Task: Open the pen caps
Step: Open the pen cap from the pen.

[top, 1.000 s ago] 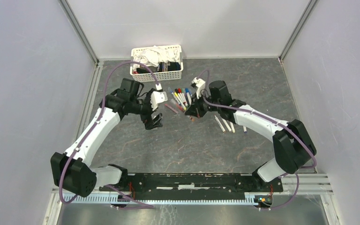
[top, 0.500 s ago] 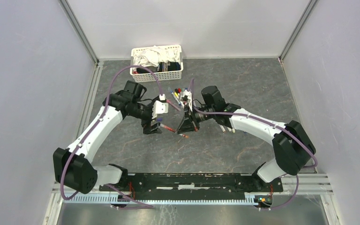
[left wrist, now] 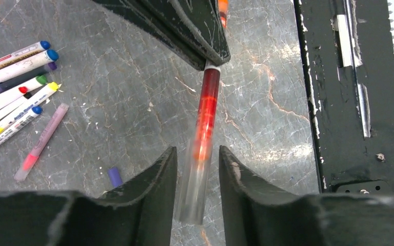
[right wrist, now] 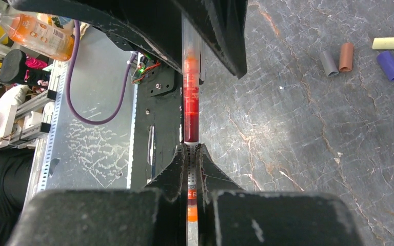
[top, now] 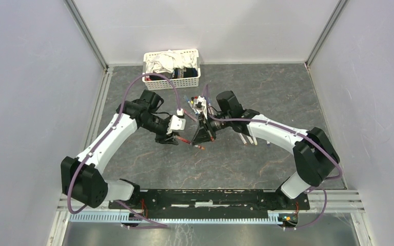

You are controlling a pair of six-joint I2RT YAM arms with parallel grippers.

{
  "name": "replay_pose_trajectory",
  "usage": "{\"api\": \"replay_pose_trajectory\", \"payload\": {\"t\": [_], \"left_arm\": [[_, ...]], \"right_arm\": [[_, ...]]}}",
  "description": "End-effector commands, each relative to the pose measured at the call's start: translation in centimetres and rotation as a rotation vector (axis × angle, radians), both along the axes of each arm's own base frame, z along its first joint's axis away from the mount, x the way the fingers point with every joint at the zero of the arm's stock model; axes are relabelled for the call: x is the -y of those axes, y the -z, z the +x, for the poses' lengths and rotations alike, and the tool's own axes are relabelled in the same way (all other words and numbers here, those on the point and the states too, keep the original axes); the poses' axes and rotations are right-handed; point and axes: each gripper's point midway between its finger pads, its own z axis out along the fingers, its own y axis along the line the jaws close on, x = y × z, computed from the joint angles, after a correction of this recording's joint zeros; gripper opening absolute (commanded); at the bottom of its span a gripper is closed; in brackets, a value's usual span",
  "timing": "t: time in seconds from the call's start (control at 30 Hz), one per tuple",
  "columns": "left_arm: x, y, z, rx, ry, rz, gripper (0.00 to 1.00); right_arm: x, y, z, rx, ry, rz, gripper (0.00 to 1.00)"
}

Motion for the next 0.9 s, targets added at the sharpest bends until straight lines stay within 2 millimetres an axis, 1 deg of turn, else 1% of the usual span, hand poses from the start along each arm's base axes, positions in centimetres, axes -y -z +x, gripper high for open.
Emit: {"api": "replay_pose_trajectory", "payload": {"t": [0.0,0.07,0.1,0.13,0.2,0.23,0.3,0.37,0.5,0.57,0.63,0.7,0.77,0.87], "left_arm": [[1.0,-0.8,0.1,0.025,0.056,-0.023,0.36],[0.9,-0.6,0.3,0.03,0.056,-0.006,0.24],[0.8,-0.5,0.4,0.033,0.056,0.001,0.2],[0.8,-0.4,0.4,0.033,0.055,0.009,0.18],[0.7,-0.4,0.3,0.037,0.058,0.013,0.16],[0.8,-0.5,0.2,0.042,0.06,0.009,0.16],[0.9,-0.8,0.1,0.048,0.062,0.002,0.16],[1.0,-1.2,0.1,0.052,0.062,-0.007,0.16],[1.0,-1.6,0.0,0.051,0.061,-0.007,0.15],[1.0,-1.6,-0.1,0.05,0.061,-0.004,0.16],[0.9,-1.5,-0.2,0.051,0.063,-0.003,0.16],[0.8,-1.5,-0.3,0.053,0.069,0.004,0.16],[0.4,-1.2,-0.2,0.063,0.075,0.027,0.13],[-0.4,-0.7,0.1,0.087,0.084,0.08,0.05]], "right_arm": [[-1.0,-1.4,0.2,0.034,-0.029,0.028,0.0],[-1.1,-1.3,0.2,0.029,-0.026,0.024,0.09],[-1.2,-1.3,0.3,0.03,-0.02,0.023,0.16],[-1.3,-1.2,0.5,0.029,-0.01,0.022,0.23],[-1.6,-1.5,0.9,0.023,0.016,0.039,0.35],[-2.0,-1.7,0.9,0.023,0.021,0.057,0.38],[-2.9,-2.0,1.0,0.014,0.023,0.076,0.49],[-4.0,-2.1,0.8,0.01,0.005,0.08,0.51],[-5.8,-1.7,0.2,-0.006,-0.04,0.077,0.5],[-6.2,-1.6,0.1,-0.016,-0.049,0.078,0.46],[-6.4,-1.7,0.0,-0.021,-0.052,0.086,0.37],[-6.3,-1.7,0.1,-0.017,-0.049,0.089,0.17],[-5.9,-1.7,0.1,-0.015,-0.04,0.085,0.0],[-4.4,-0.8,0.1,-0.005,-0.026,0.047,0.0]]}}
